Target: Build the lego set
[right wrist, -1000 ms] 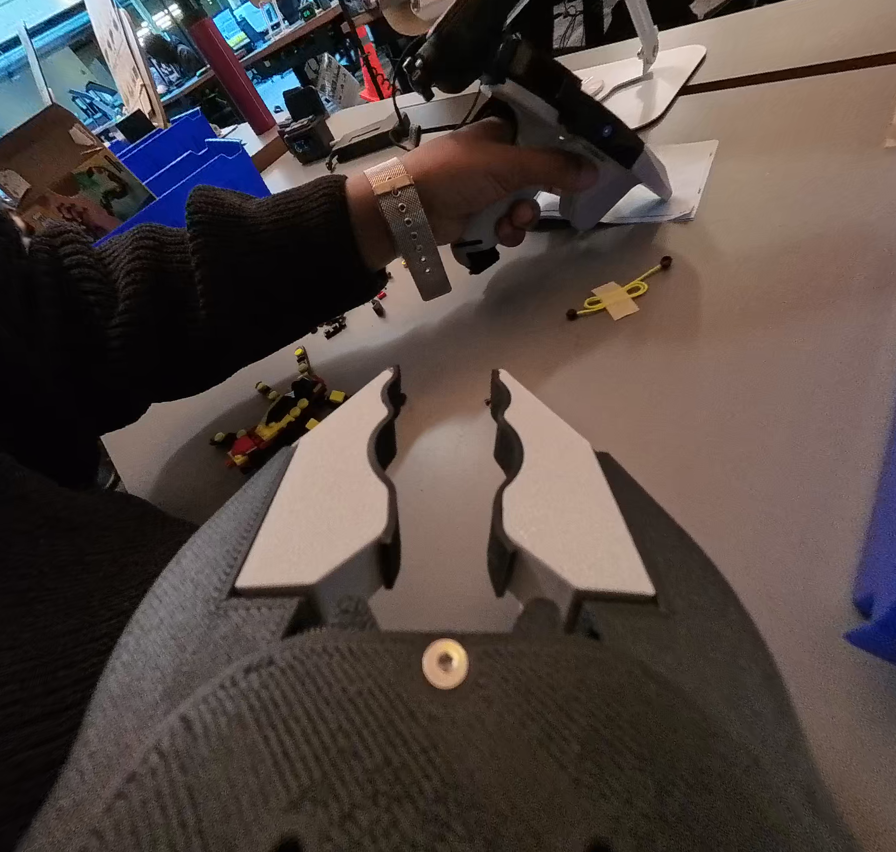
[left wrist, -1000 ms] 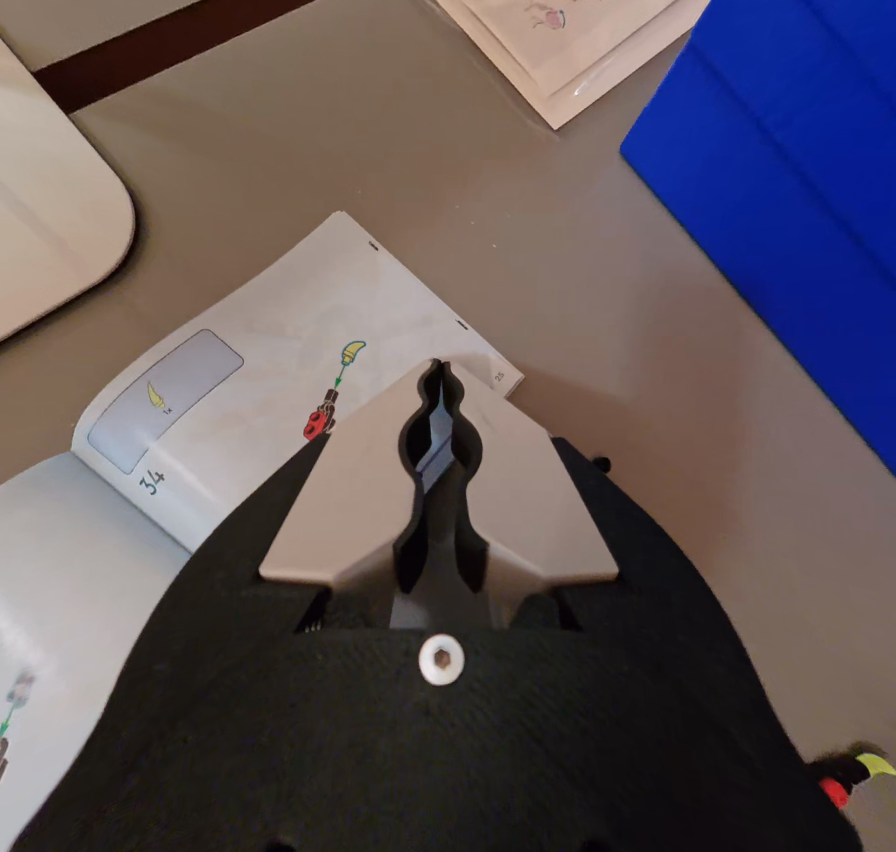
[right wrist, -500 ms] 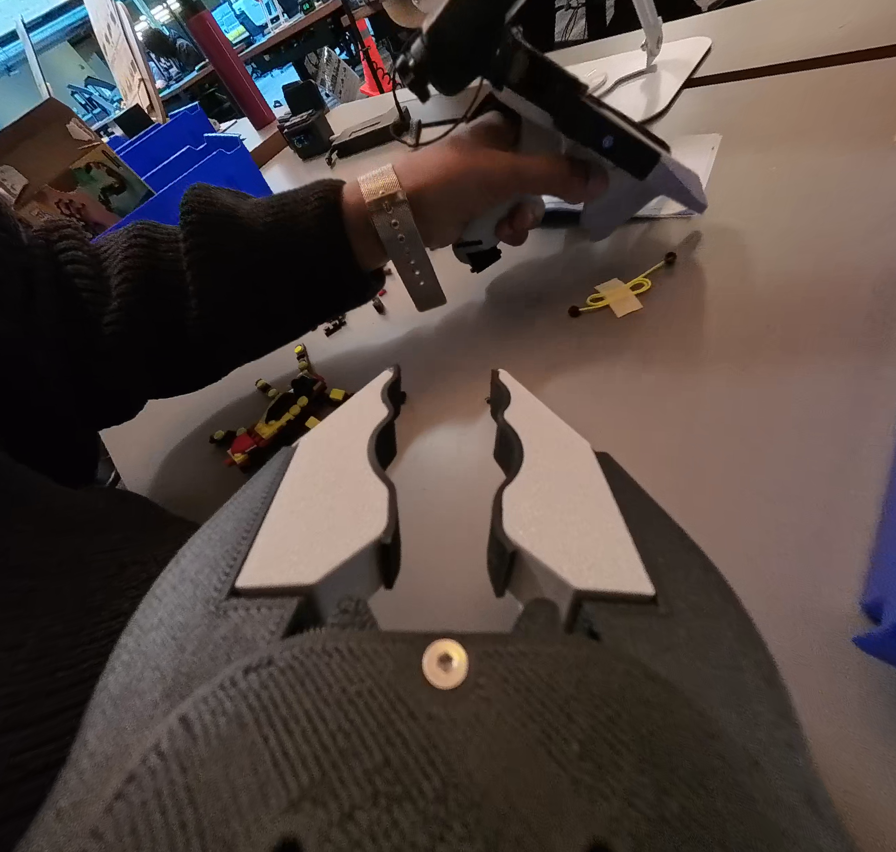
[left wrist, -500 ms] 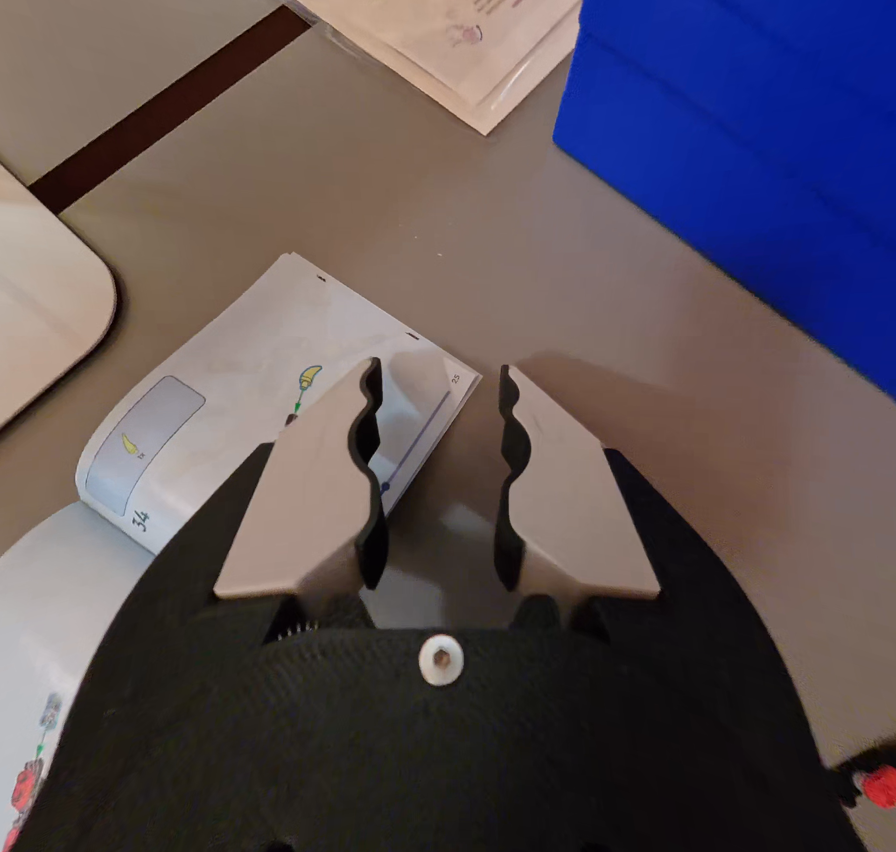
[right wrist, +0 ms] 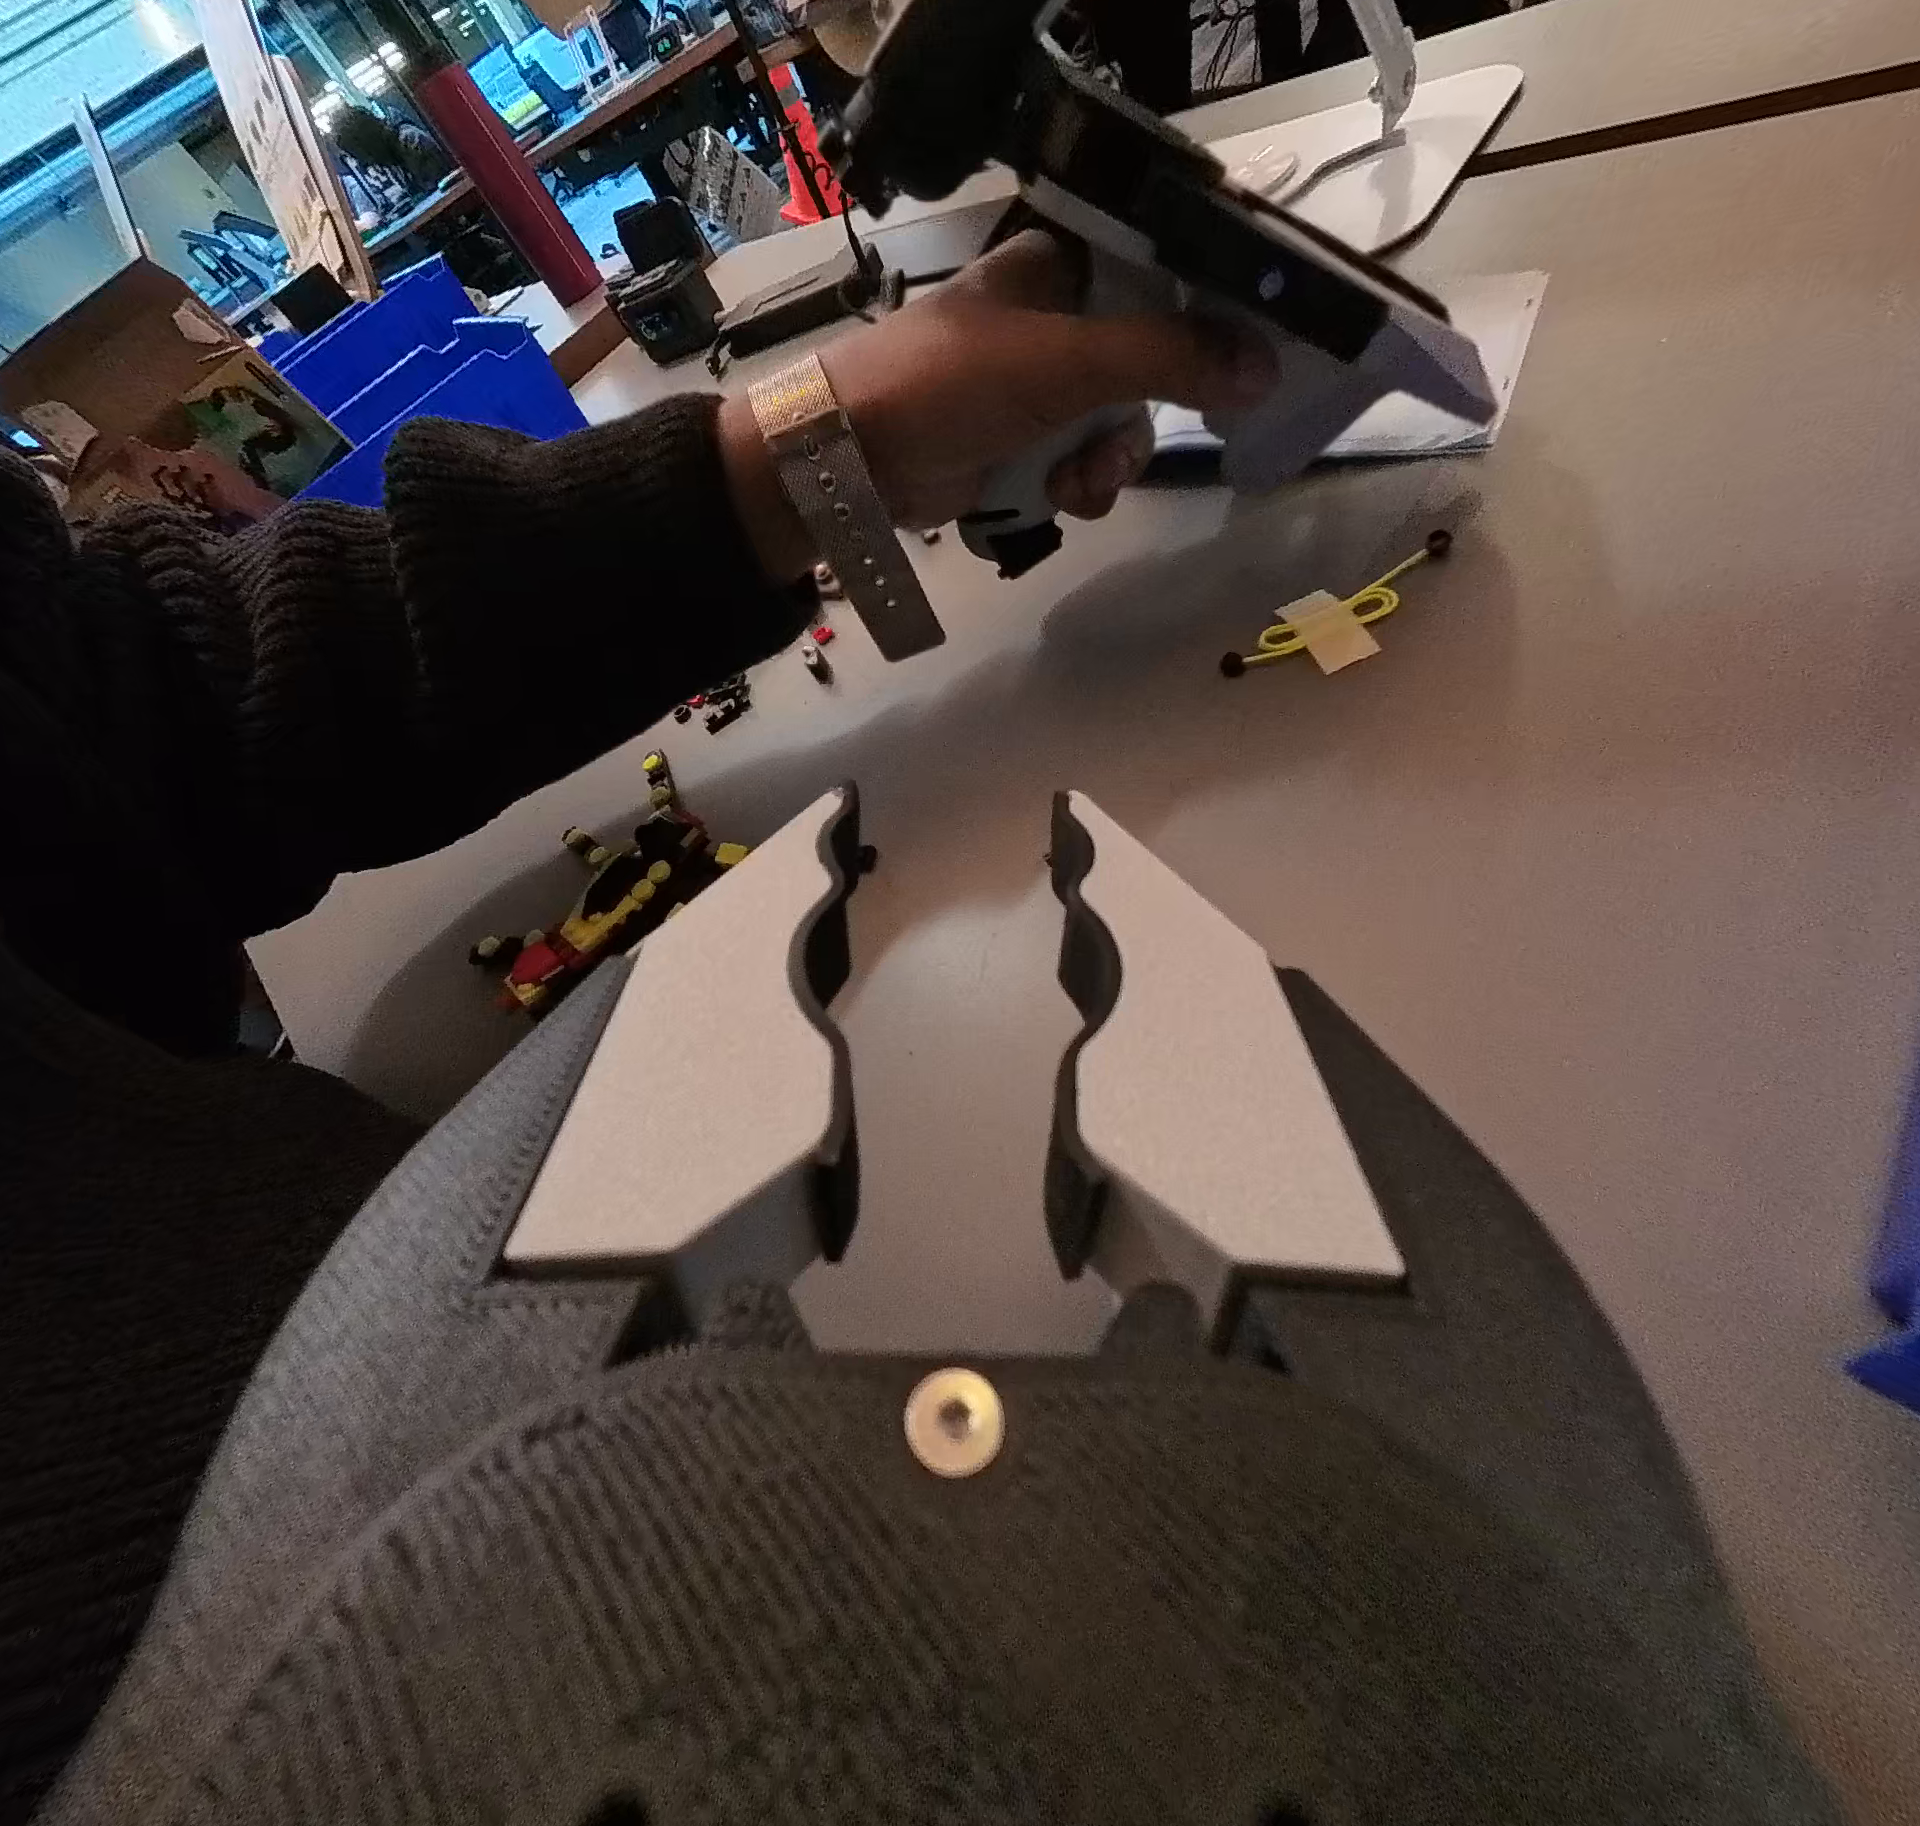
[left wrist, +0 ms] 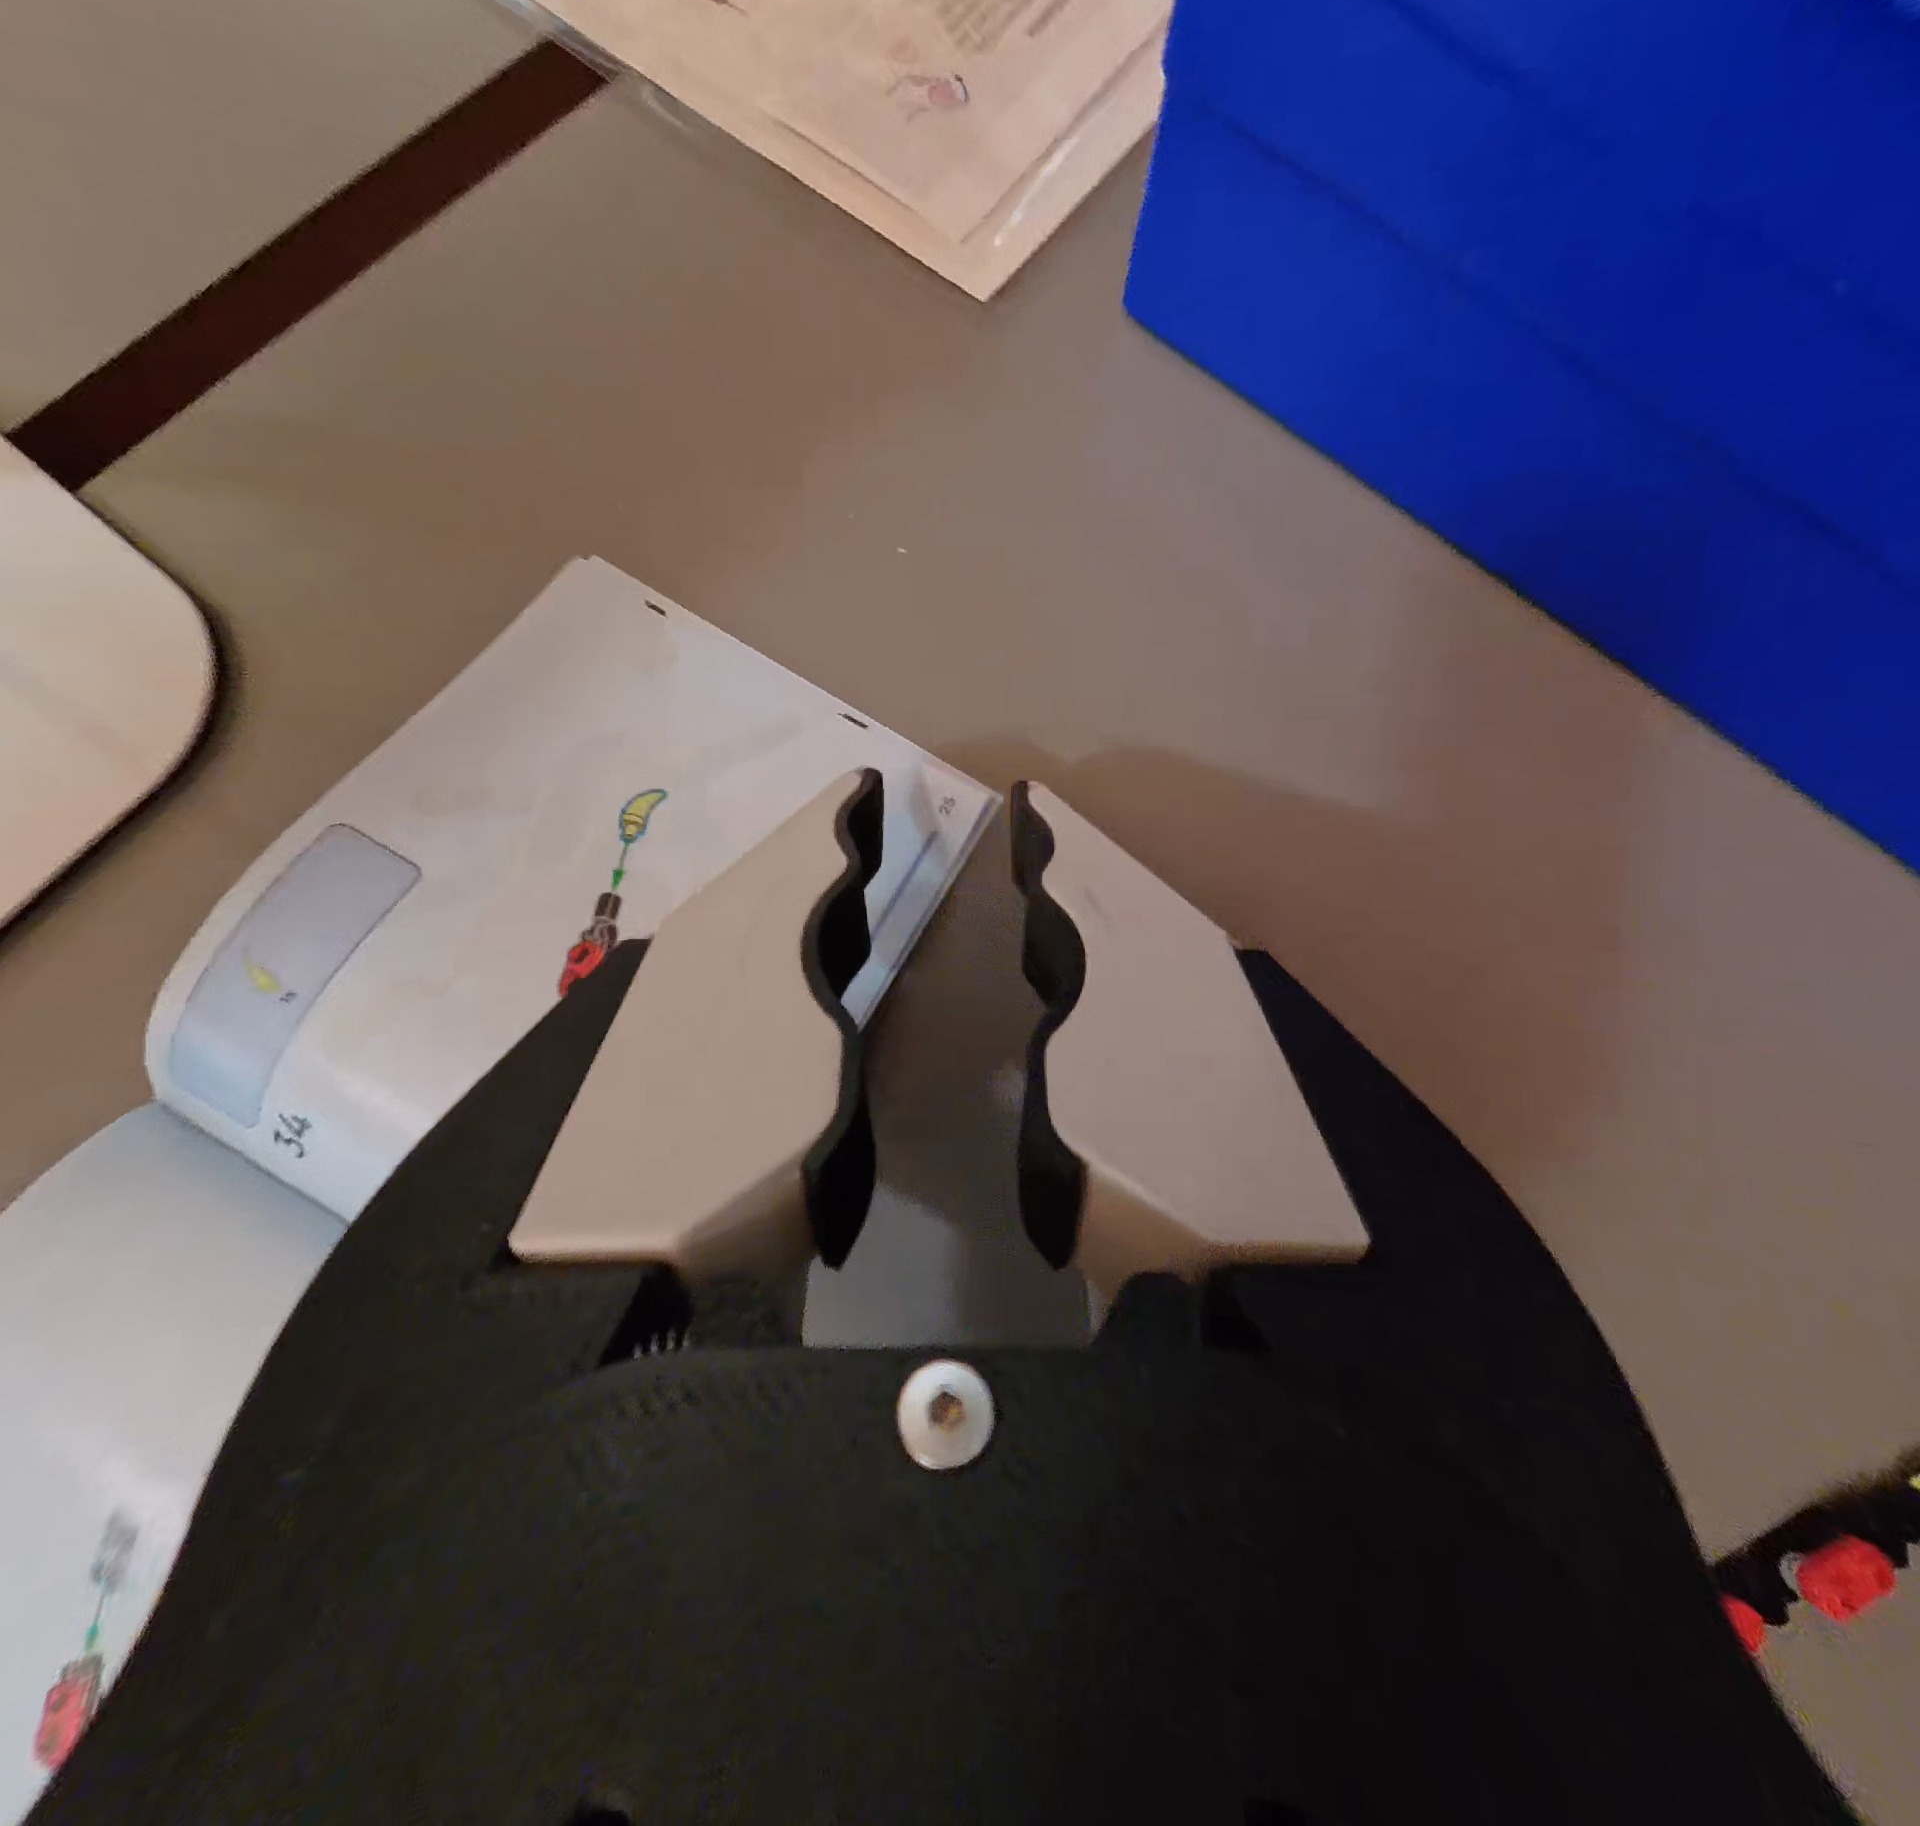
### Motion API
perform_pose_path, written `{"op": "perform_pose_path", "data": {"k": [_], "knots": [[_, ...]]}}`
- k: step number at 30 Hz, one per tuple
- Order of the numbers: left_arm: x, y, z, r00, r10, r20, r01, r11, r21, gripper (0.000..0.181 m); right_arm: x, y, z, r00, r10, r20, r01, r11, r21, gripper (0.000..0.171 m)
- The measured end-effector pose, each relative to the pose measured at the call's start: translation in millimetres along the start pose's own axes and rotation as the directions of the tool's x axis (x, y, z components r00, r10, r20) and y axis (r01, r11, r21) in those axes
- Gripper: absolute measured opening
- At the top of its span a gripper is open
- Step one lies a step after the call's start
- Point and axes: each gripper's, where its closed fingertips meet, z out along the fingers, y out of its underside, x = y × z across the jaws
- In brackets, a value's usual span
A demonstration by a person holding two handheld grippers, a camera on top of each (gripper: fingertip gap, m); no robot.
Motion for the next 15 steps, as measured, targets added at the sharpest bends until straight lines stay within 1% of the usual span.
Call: {"op": "perform_pose_path", "data": {"k": [5, 8, 9, 15], "knots": [[1.9, 4.0, 6.8, 1.0, 0.01, 0.014, -0.009, 1.0, -0.019, 0.02, 1.3, 0.4, -0.2, 1.0, 0.004, -0.003, -0.004, 1.0, -0.002, 0.035], [-3.1, 3.2, 6.7, 0.999, 0.005, 0.045, -0.004, 1.0, -0.017, 0.003, 1.9, 0.3, -0.3, 1.0, 0.013, -0.001, -0.013, 1.0, 0.0, 0.035], [-4.2, 2.6, 5.9, 0.999, 0.004, 0.048, -0.003, 1.0, -0.015, 0.0, 2.1, 0.3, -0.2, 1.0, 0.015, -0.001, -0.015, 1.0, 0.0, 0.035], [-12.4, -1.7, -1.0, 0.998, -0.012, 0.065, 0.012, 1.0, 0.004, 0.0, 2.0, 0.3, 0.0, 1.0, 0.021, 0.003, -0.021, 1.0, 0.001, 0.035]]}}
